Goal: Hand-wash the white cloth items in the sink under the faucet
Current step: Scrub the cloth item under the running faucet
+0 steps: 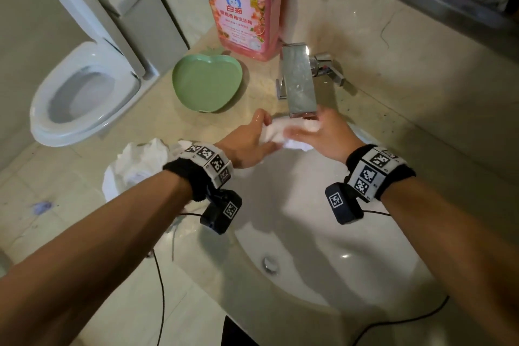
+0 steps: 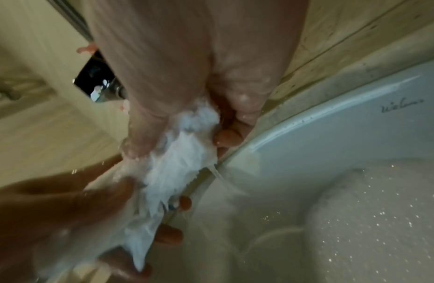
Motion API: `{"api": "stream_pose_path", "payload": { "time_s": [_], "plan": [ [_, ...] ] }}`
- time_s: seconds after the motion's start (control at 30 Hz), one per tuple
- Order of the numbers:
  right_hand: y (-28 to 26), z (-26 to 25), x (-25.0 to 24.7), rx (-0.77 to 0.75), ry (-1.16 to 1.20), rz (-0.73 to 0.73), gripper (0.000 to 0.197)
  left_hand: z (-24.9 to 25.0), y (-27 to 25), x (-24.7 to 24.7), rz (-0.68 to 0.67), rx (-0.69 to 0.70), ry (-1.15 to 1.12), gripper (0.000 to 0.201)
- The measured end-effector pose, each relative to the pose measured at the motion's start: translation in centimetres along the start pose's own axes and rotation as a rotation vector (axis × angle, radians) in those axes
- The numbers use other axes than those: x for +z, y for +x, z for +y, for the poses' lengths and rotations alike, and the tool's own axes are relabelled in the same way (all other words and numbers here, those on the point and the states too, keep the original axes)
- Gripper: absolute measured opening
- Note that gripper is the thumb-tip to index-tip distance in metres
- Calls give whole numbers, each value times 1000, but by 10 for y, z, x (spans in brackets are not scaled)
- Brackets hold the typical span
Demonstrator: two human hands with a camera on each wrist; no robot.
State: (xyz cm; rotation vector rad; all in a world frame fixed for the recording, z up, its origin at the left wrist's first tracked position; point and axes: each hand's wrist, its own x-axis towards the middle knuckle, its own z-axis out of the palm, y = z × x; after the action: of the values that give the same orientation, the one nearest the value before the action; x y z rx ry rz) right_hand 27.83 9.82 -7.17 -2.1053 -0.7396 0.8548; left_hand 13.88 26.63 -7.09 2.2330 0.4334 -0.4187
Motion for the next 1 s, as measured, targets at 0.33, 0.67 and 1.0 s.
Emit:
{"api": "stream_pose_path", "payload": {
  "time_s": [0.33,0.67,1.0],
  "plan": [
    [-9,7,-5,138,331,60,38,29,2,15,-48,-19,-282,41],
    [-16,10,-17,145,459,57,37,44,21,30,110,-139,-411,35],
    [-7,2,-5,97,483,-8,42,23,10,20,99,-165,-522,38]
  ]
}}
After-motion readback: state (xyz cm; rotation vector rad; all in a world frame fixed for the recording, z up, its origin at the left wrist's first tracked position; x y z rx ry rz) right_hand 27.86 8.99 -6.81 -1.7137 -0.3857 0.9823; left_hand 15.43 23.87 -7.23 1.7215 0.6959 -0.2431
